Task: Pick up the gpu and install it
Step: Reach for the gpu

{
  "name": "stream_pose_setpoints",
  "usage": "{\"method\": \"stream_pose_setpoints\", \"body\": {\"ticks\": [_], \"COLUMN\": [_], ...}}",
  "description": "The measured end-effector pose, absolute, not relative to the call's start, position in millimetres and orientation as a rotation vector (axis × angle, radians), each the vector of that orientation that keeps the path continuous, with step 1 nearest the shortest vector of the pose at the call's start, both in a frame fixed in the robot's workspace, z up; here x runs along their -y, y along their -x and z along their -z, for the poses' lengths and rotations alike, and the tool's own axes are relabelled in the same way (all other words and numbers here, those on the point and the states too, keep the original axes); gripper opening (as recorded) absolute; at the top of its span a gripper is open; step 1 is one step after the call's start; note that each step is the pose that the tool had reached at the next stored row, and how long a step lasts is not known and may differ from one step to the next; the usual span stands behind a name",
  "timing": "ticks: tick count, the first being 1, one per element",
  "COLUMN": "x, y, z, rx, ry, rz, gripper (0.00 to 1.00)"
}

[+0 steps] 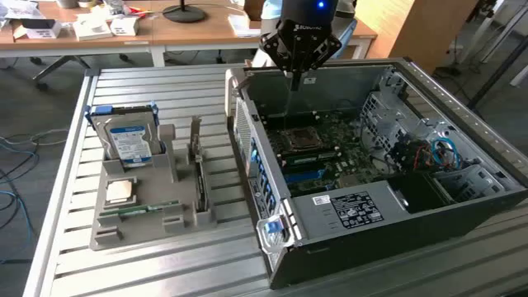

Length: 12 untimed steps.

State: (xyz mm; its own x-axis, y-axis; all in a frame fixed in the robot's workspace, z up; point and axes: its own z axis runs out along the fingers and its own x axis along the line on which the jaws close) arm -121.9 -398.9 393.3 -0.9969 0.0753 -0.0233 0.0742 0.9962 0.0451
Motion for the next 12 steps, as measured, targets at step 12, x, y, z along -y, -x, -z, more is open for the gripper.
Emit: {"method": "stream_pose_setpoints", "body": {"ticks": [12], "x": [398.8], "y": [122.2], "z": [-393.2], "rx": [-3.114], "ry": [-0.117], "rz": [-0.069], "gripper": [0.11]}}
